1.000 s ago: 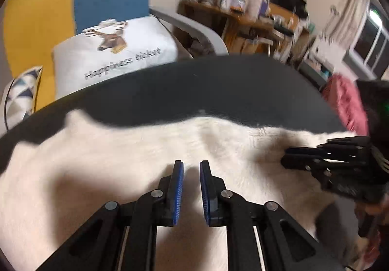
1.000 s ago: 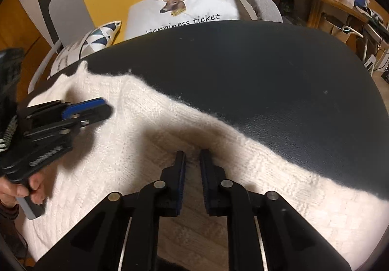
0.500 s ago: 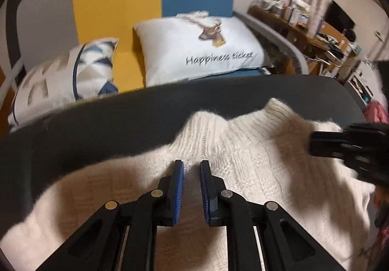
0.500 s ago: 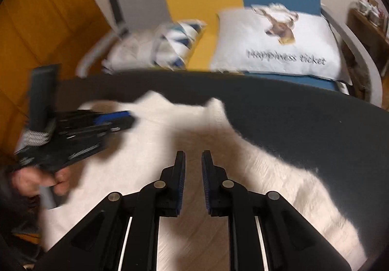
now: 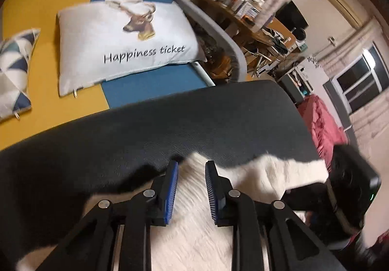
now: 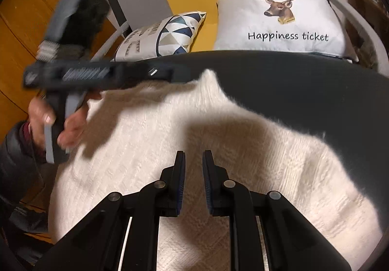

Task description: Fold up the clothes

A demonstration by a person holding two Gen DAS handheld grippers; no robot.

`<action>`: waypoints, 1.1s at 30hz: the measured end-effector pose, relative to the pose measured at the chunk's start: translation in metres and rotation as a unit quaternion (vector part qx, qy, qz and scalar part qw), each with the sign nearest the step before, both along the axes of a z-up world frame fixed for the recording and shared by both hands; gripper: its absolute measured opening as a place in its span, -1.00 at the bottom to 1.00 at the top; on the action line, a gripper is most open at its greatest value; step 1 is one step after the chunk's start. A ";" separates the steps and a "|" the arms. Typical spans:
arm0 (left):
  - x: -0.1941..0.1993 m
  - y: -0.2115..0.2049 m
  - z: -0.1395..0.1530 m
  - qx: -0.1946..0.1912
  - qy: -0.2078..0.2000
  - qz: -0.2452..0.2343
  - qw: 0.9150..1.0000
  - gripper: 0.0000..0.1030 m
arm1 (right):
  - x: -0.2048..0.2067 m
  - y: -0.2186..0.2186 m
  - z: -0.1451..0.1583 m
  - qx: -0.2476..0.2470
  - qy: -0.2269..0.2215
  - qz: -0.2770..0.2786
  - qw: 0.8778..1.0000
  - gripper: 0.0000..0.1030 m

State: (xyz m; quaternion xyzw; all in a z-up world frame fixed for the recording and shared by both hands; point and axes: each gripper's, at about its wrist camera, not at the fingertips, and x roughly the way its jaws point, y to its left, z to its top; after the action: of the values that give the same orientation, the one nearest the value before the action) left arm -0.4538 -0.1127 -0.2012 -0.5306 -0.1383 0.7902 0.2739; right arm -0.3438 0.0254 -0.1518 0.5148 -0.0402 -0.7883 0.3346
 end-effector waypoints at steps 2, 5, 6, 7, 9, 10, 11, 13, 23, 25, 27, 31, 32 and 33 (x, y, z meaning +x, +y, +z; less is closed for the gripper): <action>-0.008 -0.005 -0.007 0.017 -0.020 0.011 1.000 -0.55 | 0.000 0.003 -0.003 -0.013 -0.005 0.000 1.000 -0.68; -0.012 -0.001 -0.010 0.030 -0.030 0.008 0.999 -0.53 | 0.002 0.004 -0.008 -0.015 -0.006 0.001 1.000 -0.68; -0.013 0.003 -0.011 0.032 -0.034 0.002 0.999 -0.52 | 0.001 0.003 -0.011 -0.016 -0.006 0.002 1.000 -0.68; -0.015 0.007 -0.012 0.033 -0.039 -0.004 0.999 -0.52 | 0.001 0.003 -0.011 -0.018 -0.005 0.002 1.000 -0.68; -0.008 0.016 -0.010 0.019 -0.032 -0.007 0.999 -0.58 | 0.001 0.003 -0.011 -0.022 -0.004 -0.001 1.000 -0.68; -0.004 0.019 -0.007 0.009 -0.021 -0.004 1.000 -0.61 | 0.002 0.004 -0.010 -0.023 -0.004 -0.004 1.000 -0.68; 0.000 0.022 -0.005 -0.002 -0.010 -0.002 1.000 -0.85 | 0.004 0.005 -0.009 -0.025 -0.005 -0.006 1.000 -0.68; 0.011 0.027 0.003 -0.023 0.026 0.007 0.999 -0.91 | 0.006 0.005 -0.009 -0.025 -0.003 -0.010 1.000 -0.68; 0.035 0.062 -0.003 -0.181 0.157 0.055 0.969 -0.92 | 0.012 -0.001 -0.011 -0.011 0.017 -0.044 0.999 -0.69; 0.033 0.055 -0.003 -0.157 0.141 0.065 0.975 -0.91 | 0.013 0.000 -0.011 -0.012 0.016 -0.050 0.999 -0.69; 0.034 0.036 0.006 -0.099 0.117 0.083 0.985 -0.83 | 0.013 0.001 -0.011 -0.016 0.013 -0.052 0.998 -0.69; 0.056 -0.030 0.034 0.010 0.092 0.119 0.989 -0.73 | 0.012 0.003 -0.008 -0.023 0.001 -0.056 0.998 -0.68; 0.061 -0.046 0.036 0.013 0.088 0.124 0.988 -0.69 | 0.013 0.003 -0.004 -0.028 -0.001 -0.053 0.998 -0.68; 0.066 -0.062 0.038 0.015 0.083 0.130 0.988 -0.66 | 0.014 0.001 0.002 -0.039 0.001 -0.044 0.998 -0.68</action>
State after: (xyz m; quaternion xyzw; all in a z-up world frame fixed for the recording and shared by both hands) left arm -0.3874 -0.1751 -0.1634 -0.4364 -0.1941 0.8583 0.1876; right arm -0.3299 0.0268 -0.1500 0.4981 -0.0932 -0.8006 0.3197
